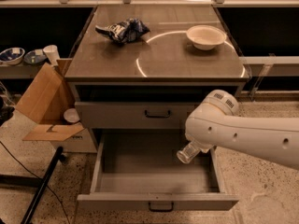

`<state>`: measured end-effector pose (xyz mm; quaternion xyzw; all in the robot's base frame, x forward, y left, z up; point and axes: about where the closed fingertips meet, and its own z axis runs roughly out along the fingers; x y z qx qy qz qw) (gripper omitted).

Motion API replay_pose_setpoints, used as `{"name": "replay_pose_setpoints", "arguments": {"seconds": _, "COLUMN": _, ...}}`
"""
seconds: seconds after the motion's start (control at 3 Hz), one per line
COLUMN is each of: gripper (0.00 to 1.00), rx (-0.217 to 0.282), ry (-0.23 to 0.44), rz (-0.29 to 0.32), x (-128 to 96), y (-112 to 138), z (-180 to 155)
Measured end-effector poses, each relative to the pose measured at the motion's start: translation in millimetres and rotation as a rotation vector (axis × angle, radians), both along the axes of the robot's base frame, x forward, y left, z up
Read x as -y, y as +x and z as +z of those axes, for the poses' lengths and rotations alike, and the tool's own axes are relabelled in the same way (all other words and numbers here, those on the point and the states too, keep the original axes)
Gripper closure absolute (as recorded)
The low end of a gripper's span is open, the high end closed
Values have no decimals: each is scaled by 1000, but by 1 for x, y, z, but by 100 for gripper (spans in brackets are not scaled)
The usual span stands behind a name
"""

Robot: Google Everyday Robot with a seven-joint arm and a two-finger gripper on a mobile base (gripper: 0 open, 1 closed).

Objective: Pick redbull can from middle drawer and place on counter

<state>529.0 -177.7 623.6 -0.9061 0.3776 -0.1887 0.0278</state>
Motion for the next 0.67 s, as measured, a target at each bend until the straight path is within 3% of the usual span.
{"name": "replay_pose_setpoints", "arguments": {"seconds": 0.33, "gripper": 100, "rx": -4, "ry": -41, "rz": -45, "x": 15, "y": -16, "z": 44}}
{"name": "replay_pose_setpoints", "arguments": {"seconds": 0.67, "gripper": 100, "rx": -4, "ry": -41, "rz": -45, "x": 15, "y": -16, "z": 44}}
